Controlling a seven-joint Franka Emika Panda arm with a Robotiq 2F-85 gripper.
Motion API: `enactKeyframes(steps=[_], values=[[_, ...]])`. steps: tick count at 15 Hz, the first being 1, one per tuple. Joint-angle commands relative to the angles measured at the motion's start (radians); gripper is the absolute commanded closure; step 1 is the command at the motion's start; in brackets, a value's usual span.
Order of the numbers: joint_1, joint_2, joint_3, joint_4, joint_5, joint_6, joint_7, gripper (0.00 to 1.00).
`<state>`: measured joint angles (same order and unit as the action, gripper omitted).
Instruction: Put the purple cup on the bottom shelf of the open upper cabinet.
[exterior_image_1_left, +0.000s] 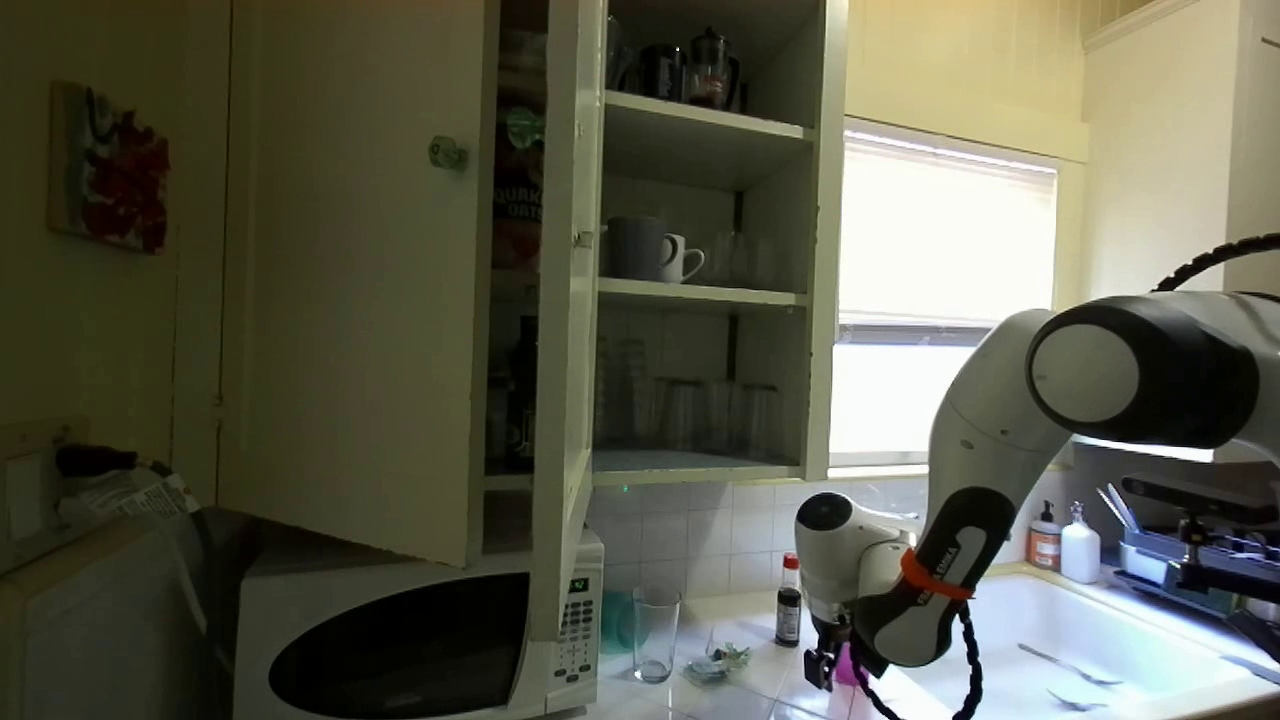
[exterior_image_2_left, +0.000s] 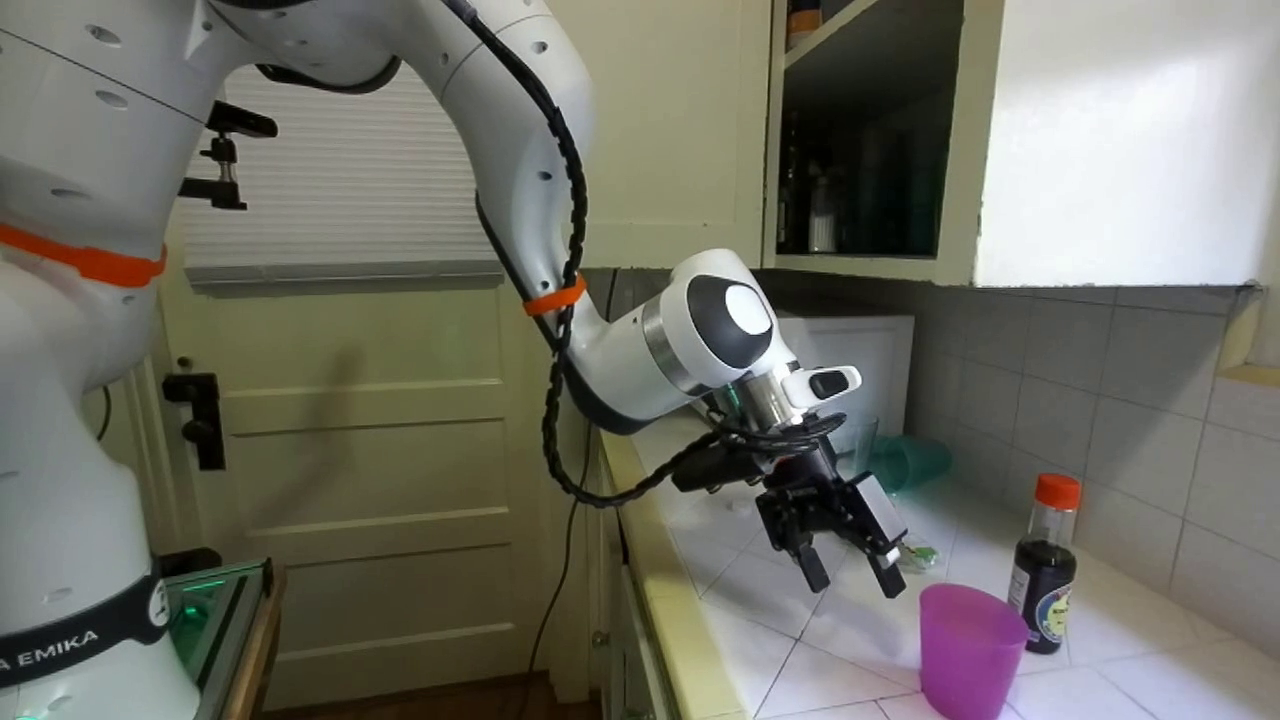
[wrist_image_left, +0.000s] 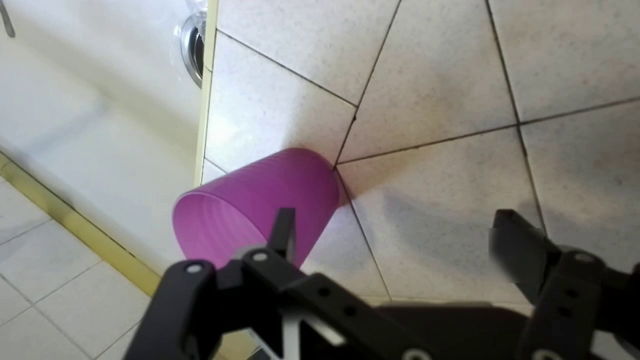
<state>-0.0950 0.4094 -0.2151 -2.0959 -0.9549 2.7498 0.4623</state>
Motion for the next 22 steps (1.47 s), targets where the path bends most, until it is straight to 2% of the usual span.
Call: enactKeyframes(steps=[1,12,15,19,22], values=[[0.003,-0.014,-0.02,-0.006,-0.036,0.052,0.052,0.0],[-0.009,0.028,-0.088,0.043,-0.056,0.131,0.058,0.0],[-0.019,0.058,-0.1,0.071,-0.05,0.201,0.047,0.0],[-0.046,0.117,-0.087,0.107,-0.018,0.311,0.023,0.0],[-0.06,0.152,-0.078,0.118,-0.006,0.353,0.02,0.0]])
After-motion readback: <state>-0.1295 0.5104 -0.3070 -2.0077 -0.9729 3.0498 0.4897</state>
